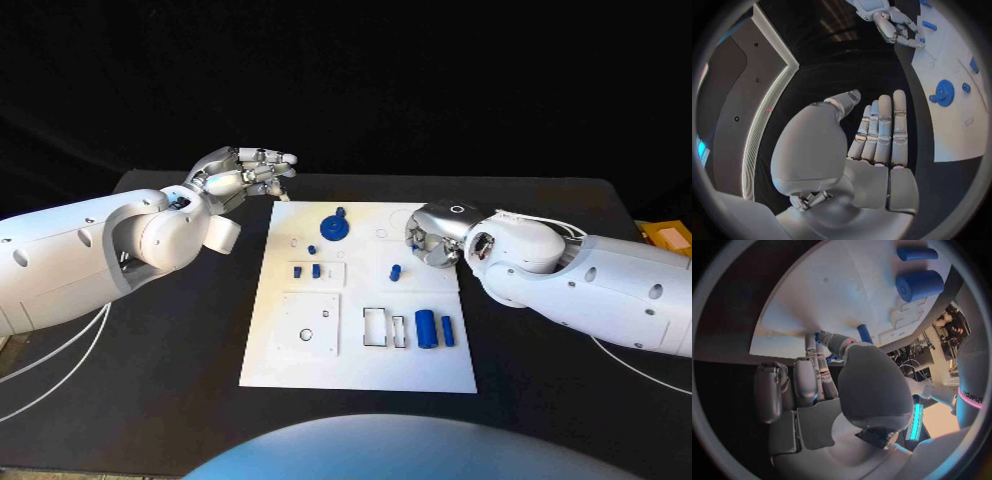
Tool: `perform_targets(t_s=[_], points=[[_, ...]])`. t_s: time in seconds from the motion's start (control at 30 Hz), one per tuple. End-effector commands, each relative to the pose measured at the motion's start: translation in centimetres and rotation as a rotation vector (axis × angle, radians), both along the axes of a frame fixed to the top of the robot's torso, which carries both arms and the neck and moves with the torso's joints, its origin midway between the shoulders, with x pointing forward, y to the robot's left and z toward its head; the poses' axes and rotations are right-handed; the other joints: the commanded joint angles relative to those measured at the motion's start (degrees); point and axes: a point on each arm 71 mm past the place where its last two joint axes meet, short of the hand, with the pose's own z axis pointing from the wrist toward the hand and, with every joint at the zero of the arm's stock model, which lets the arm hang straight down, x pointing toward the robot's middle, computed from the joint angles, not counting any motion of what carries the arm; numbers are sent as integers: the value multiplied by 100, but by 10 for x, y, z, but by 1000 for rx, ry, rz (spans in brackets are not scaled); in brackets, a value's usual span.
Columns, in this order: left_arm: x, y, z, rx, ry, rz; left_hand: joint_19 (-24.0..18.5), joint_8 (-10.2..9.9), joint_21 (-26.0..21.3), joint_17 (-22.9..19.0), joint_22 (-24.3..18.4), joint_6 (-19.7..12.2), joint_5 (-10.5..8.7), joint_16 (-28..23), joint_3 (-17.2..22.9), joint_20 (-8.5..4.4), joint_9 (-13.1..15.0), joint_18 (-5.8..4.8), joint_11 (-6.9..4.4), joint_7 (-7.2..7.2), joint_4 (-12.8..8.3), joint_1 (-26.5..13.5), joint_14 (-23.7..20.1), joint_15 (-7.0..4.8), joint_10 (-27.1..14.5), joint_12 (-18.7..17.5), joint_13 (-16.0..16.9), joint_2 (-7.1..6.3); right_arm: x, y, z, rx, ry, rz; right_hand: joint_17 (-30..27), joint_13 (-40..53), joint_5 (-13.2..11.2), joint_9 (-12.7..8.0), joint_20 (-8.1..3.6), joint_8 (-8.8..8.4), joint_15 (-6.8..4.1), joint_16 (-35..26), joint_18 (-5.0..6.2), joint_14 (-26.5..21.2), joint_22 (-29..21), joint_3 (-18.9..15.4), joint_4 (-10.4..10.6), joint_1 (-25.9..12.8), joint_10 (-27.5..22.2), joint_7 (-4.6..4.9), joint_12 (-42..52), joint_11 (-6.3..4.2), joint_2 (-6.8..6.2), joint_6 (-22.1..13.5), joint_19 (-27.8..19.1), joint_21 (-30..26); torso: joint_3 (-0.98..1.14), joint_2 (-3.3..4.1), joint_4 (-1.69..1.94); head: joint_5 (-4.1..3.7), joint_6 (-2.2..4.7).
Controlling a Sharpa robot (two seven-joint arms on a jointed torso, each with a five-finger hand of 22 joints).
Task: Assemble the parts on the task board
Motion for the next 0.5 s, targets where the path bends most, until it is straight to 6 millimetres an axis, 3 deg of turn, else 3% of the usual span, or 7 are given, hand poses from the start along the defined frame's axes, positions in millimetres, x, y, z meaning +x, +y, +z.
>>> perform_targets(t_s=[0.03, 0.5], points=[[0, -1, 0, -3, 7, -5, 35, -24, -23, -8, -10, -27, -11, -22, -35, 13, -6, 61, 6, 5, 10, 67, -18, 39, -48, -34, -6, 3, -5, -1, -14, -54, 44, 0, 12, -19, -9, -5, -49, 16, -28, 28, -98, 103, 1019, 15, -46, 43, 27, 19, -37, -10, 70, 41, 149, 52, 1, -3, 0, -4, -9], [0, -2, -1, 2, 15, -13, 29, -34, -42, -15, -19, -47, -10, -34, -54, 22, -11, 59, 17, 17, 6, 73, -36, 50, -74, -33, -5, 6, -8, -1, -6, 24, -21, 5, 62, -12, 53, 28, -57, 57, -36, 79, -128, 119, 1102, 97, -138, 87, 116, 18, -49, -19, 195, 116, 218, 173, 3, -8, -5, -16, -2]])
